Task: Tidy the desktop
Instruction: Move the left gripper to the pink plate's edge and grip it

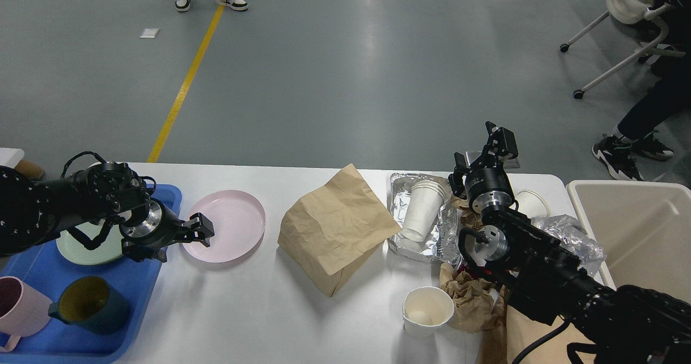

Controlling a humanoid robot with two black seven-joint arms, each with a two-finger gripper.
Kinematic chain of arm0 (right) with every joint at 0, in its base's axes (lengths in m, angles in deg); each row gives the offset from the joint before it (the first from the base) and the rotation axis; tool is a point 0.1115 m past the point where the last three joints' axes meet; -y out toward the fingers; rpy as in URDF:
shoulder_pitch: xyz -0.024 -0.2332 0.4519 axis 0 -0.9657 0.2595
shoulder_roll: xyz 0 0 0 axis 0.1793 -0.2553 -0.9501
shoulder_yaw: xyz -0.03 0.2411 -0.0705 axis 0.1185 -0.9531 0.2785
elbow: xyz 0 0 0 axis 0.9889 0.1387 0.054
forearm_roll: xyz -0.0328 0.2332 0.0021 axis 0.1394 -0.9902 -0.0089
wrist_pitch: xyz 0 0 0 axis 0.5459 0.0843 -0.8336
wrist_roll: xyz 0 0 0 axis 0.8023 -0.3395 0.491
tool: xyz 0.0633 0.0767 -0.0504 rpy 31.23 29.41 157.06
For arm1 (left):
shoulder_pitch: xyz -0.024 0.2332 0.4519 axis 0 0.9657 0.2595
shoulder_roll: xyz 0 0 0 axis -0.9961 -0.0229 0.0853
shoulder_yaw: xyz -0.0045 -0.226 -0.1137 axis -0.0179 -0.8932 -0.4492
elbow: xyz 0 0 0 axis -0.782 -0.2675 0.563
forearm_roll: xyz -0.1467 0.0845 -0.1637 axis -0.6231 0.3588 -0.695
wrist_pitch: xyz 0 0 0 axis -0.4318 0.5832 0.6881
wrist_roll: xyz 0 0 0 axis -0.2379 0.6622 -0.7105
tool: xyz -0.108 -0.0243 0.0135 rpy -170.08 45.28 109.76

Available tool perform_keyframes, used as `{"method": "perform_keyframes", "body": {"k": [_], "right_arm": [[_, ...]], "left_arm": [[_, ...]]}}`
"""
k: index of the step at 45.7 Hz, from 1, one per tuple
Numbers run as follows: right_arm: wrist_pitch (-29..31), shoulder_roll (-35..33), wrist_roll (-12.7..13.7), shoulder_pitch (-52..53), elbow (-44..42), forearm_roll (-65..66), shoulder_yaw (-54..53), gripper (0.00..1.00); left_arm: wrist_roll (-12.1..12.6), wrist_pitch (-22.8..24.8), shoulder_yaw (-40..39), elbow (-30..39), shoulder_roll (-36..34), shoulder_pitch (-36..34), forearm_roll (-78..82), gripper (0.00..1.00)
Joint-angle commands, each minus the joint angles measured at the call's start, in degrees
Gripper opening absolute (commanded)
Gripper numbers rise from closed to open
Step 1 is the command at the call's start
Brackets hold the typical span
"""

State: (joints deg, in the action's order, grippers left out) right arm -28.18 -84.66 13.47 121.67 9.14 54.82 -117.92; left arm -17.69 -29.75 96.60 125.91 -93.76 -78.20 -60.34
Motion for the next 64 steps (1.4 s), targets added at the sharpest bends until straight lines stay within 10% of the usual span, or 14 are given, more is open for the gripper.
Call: {"method": "perform_keyframes", "body": {"k": [1, 38, 64], "right_arm": [[0.0, 0.0, 0.0, -0.08, 0.0, 0.0, -0.02, 1.0], [0.0, 0.0, 0.0, 0.01, 0.0, 0.0, 0.07, 1.0], [0.0, 0.0, 0.0, 0.01, 0.0, 0.0, -0.02, 1.0]], "left_arm": [[0.09, -1.09, -1.84, -1.8, 0.08, 2.2, 0.01, 0.91], [0.09, -5.31, -6.24, -7.87, 1.23, 8.71, -0.07, 0.88], [0.09, -2.67, -7.82, -7.87, 1.14, 9.24, -0.07, 0.61]]}}
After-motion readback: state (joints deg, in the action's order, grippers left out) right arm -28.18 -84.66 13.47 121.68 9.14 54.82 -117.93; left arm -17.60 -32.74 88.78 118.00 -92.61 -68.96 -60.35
